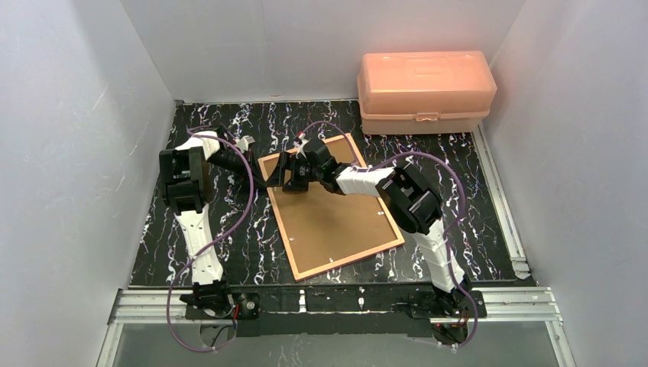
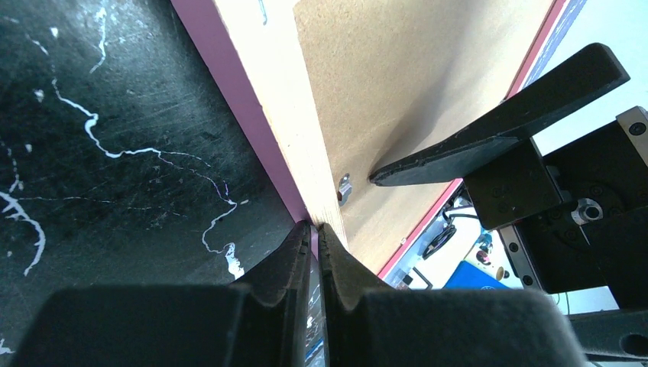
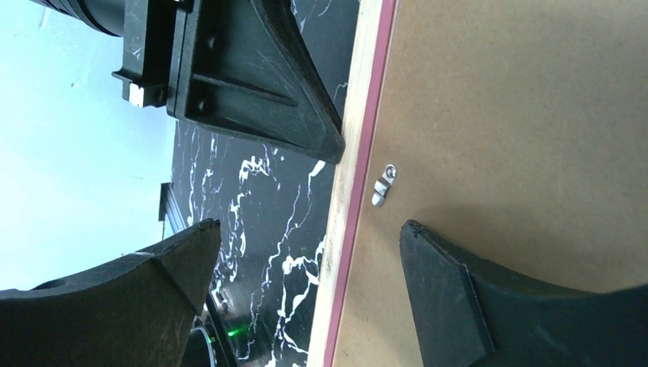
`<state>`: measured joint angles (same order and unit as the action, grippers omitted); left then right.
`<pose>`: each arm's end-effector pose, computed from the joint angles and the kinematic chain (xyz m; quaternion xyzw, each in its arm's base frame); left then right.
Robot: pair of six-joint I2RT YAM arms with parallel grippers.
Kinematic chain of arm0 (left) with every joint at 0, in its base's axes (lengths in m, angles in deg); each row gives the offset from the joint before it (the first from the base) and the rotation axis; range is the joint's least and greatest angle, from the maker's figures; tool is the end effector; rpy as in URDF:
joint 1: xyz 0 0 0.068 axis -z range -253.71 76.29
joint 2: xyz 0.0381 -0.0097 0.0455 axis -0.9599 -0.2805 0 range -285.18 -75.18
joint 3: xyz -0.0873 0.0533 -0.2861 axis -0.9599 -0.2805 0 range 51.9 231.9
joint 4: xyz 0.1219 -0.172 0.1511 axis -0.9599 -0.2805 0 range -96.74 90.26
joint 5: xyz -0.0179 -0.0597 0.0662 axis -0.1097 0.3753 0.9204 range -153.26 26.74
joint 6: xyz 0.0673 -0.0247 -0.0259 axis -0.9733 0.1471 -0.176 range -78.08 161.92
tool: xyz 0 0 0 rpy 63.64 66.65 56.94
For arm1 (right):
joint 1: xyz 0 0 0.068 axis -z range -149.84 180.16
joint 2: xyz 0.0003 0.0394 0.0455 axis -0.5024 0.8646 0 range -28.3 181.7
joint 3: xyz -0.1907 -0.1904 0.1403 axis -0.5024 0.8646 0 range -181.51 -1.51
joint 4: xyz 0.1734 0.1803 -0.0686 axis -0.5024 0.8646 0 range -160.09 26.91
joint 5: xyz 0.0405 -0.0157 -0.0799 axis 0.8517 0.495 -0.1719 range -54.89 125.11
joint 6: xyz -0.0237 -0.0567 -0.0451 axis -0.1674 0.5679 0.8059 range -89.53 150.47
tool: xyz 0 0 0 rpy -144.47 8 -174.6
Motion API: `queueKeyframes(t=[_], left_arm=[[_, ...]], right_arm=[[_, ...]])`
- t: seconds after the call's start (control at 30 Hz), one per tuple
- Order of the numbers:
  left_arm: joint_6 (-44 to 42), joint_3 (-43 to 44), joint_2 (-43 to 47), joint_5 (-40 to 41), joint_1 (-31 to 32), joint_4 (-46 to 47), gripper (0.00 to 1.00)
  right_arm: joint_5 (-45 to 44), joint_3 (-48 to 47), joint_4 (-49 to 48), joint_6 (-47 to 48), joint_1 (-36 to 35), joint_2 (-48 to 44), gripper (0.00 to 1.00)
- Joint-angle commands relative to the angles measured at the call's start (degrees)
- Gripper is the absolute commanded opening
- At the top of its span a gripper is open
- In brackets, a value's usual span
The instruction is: Put the photo into the frame
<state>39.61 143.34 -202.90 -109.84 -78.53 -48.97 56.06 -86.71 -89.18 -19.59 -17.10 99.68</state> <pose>0.4439 -0.0098 0.1343 -0.0046 0.9179 -0.3922 0.0605 0.3524 0.4153 0.1719 -0.0793 0.8254 0.5043 0.2410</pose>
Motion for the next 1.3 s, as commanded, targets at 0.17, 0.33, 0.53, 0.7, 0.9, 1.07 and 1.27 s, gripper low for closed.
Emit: queueKeyframes(t=[0.17, 0.33, 0.53, 0.7, 0.9, 1.07, 1.27], left_arm=[[-1.1, -1.5, 1.3, 2.3, 1.1, 0.3, 0.05], [-1.1, -1.4, 1.3, 2.3, 1.2, 0.1, 0.05], [-1.1, -1.5, 1.3, 2.2, 1.1, 0.2, 0.05], [-1.1, -1.6, 1.5, 2.0, 1.1, 0.2, 0.05], [-1.2, -1.6, 1.6, 2.0, 1.1, 0.2, 0.05], [-1.2, -1.6, 1.6, 2.0, 1.1, 0.2, 0.05], [-1.3, -1.8, 1.8, 2.1, 1.1, 0.2, 0.05]], right_arm=[[-0.2, -4.1, -2.3, -2.2, -0.9, 3.7, 0.95], [-0.7, -5.6, -2.2, -2.8, -1.0, 4.6, 0.94], [-1.4, -6.7, -2.3, -3.3, -1.1, 5.3, 0.94], [-1.5, -6.6, -2.5, -3.9, -1.4, 5.2, 0.94], [-3.0, -2.8, -1.9, -4.4, -1.7, 2.4, 0.94], [-4.5, 1.0, -2.7, -4.5, -1.8, 0.0, 0.94], [-4.3, 1.1, -3.0, -5.0, -1.9, -0.2, 0.94]])
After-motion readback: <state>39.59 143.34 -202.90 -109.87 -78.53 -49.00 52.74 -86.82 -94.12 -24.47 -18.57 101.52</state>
